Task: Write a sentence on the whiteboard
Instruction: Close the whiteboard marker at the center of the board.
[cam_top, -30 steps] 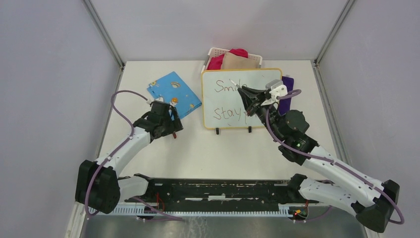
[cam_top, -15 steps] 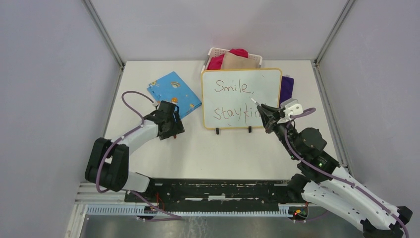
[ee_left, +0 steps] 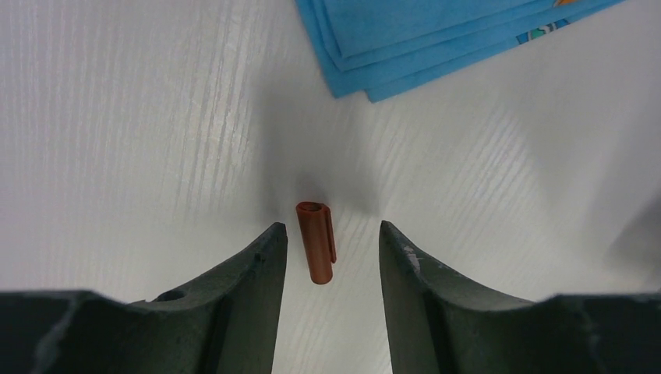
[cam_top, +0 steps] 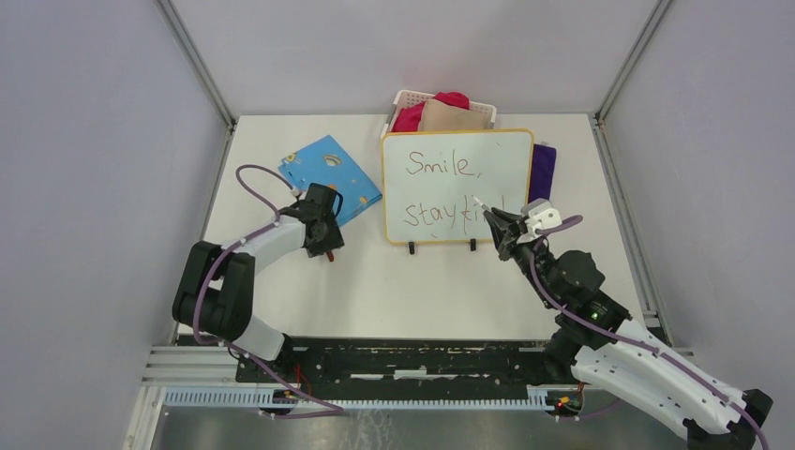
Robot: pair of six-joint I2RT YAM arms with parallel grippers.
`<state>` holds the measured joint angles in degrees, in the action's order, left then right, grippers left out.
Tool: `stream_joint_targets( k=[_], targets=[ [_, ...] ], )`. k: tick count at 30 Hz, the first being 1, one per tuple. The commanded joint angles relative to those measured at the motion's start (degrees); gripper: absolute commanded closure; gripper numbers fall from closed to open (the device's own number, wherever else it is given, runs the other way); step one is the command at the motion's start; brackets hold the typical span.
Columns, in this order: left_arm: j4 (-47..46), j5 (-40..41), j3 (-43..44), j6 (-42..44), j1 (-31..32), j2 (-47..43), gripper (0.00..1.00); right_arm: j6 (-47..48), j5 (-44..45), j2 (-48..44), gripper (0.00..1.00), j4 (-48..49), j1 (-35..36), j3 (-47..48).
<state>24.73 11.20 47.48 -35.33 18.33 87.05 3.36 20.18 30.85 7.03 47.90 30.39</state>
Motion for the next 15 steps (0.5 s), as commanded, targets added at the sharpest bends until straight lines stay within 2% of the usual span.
stream_joint_targets(
  k=[1,15],
  targets=[
    [1.7,2.9,2.2,-2.7,-0.5,1.1,0.48,1.0,-0.5,0.4,1.00,4.6,0.0,1.2],
    [2.7,3.0,3.4,-3.9,-0.5,3.3,0.55,1.1,-0.7,-0.3,1.00,5.0,0.1,0.5]
  ],
)
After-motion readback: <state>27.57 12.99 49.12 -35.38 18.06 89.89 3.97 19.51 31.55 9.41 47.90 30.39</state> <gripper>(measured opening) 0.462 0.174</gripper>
